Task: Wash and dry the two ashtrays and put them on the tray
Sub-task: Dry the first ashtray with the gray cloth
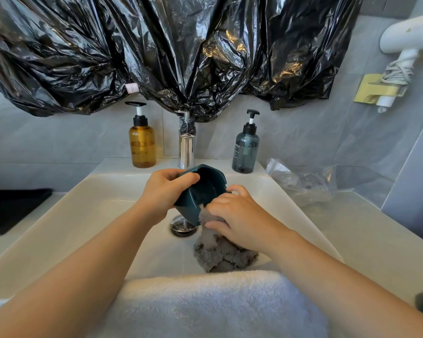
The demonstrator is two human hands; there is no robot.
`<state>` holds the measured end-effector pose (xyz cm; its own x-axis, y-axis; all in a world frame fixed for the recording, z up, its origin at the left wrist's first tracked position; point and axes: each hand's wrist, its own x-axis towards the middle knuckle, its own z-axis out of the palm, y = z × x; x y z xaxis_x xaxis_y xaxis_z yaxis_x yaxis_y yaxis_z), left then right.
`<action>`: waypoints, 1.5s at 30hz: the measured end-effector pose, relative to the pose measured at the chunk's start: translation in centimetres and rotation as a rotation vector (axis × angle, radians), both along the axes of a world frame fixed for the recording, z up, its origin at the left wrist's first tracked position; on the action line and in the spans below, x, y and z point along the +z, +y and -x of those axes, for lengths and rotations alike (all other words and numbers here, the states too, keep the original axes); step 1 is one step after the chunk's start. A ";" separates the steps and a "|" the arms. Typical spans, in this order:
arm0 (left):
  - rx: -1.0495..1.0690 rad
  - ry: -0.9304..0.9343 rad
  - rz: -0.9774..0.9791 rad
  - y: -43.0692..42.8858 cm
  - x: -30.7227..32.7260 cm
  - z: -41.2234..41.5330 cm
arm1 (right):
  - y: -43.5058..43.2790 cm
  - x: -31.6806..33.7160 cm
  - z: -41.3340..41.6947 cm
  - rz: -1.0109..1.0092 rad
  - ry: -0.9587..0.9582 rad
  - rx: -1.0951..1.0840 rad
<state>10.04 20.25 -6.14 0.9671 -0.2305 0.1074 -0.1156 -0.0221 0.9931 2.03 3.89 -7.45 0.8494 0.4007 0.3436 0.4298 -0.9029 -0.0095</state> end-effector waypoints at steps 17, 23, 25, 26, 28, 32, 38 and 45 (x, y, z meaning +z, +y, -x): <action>0.032 0.030 0.065 -0.1 -0.1 -0.1 | 0.0 0.1 0.0 -0.023 -0.008 0.012; -0.038 0.089 0.075 0.0 -0.3 -0.1 | -0.3 0.2 0.2 0.093 -0.165 0.031; -0.105 0.123 0.125 -0.2 -0.5 0.0 | 0.4 0.0 0.0 0.026 -0.250 0.023; -0.128 0.127 0.142 -0.5 -0.6 0.1 | 0.6 0.1 0.0 -0.027 -0.276 0.010; -0.123 0.112 0.173 -0.9 -0.6 0.4 | 0.7 0.1 -0.2 -0.103 -0.285 -0.020; 0.000 0.056 0.156 -1.2 -0.8 0.4 | 1.3 -0.3 -0.3 -0.152 -0.241 0.000; 0.063 0.050 0.114 -0.8 -0.3 0.4 | 1.0 -0.3 -0.3 -0.132 -0.156 0.001; 0.009 0.017 0.031 -0.2 0.4 0.2 | -0.1 0.1 0.1 -0.013 -0.182 -0.017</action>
<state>9.86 20.03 -5.77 0.9709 -0.2186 0.0976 -0.0982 0.0082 0.9951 1.97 3.78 -7.39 0.7789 0.3817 0.4977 0.4105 -0.9102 0.0556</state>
